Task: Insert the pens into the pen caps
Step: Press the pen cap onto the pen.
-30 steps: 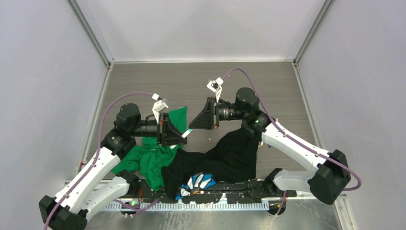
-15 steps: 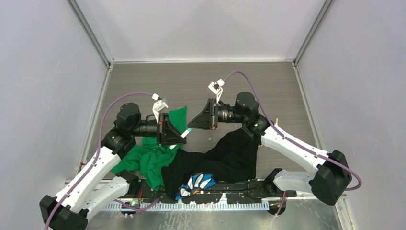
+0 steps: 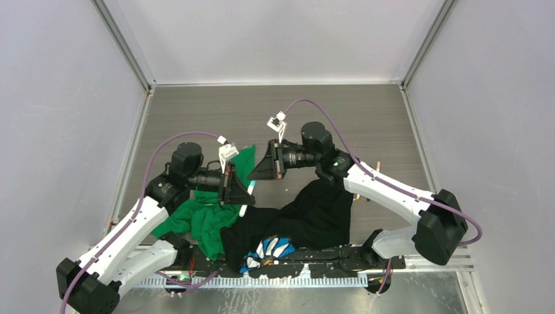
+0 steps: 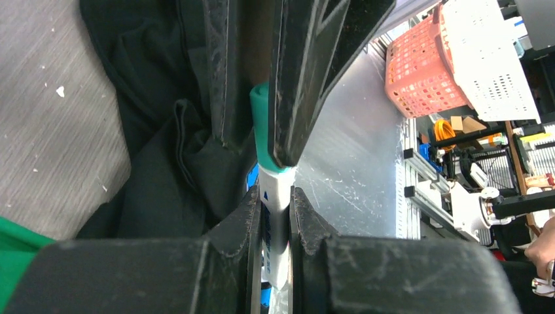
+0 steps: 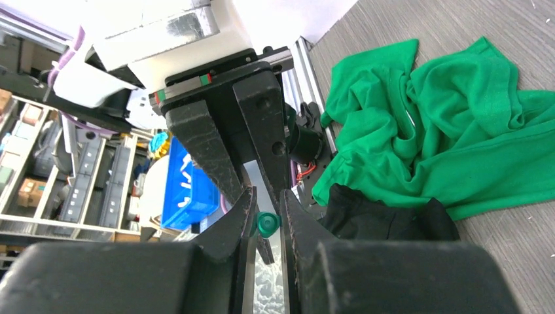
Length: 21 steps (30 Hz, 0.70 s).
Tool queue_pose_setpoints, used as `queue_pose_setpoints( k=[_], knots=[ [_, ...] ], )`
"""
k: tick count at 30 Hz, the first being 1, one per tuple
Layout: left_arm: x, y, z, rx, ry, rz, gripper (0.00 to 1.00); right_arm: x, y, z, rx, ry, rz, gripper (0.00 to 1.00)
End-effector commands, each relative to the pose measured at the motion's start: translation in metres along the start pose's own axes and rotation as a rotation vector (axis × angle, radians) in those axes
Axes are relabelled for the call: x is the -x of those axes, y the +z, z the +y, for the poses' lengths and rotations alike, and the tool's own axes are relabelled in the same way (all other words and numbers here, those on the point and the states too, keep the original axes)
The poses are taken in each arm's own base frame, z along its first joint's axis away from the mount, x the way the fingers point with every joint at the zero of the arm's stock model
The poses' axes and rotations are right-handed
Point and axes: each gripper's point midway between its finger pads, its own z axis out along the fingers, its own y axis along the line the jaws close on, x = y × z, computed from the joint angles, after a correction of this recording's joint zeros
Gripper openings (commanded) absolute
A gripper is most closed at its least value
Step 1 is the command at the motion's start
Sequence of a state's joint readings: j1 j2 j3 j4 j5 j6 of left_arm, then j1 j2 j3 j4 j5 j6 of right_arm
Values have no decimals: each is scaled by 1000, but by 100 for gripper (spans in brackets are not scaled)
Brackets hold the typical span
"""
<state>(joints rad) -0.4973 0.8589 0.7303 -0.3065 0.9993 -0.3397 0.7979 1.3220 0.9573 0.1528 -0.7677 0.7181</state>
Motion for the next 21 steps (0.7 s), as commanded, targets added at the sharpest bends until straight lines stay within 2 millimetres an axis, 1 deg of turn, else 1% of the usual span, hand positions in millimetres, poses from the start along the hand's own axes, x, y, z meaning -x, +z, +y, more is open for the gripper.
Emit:
queue_pose_setpoints(
  k=[1,4,6,8,10,15,18,19,21],
  knots=[
    [117,-15,-34,39,492,-347,0,-136,-1,-11,-33,245,479,1],
    [114,-13,-27,61,488,-320,0,-141,-3,-14,-45,253,505,1],
    [109,-10,-24,71,491,-295,0,-141,-5,-16,-63,220,517,1],
    [104,-8,-20,74,482,-272,0,-134,-6,-19,-87,190,502,1],
    [100,-6,-18,74,478,-264,0,-117,-7,-20,-111,150,448,3],
    [92,-5,-12,89,468,-246,0,-60,-18,-12,-157,4,259,28],
    [88,-1,-12,68,454,-219,0,-28,-27,-8,-203,-71,142,50],
    [88,0,-12,68,454,-214,0,-15,-33,-5,-219,-96,90,57],
    [87,0,-9,84,454,-205,0,6,-44,-1,-247,-135,2,76]
  ],
)
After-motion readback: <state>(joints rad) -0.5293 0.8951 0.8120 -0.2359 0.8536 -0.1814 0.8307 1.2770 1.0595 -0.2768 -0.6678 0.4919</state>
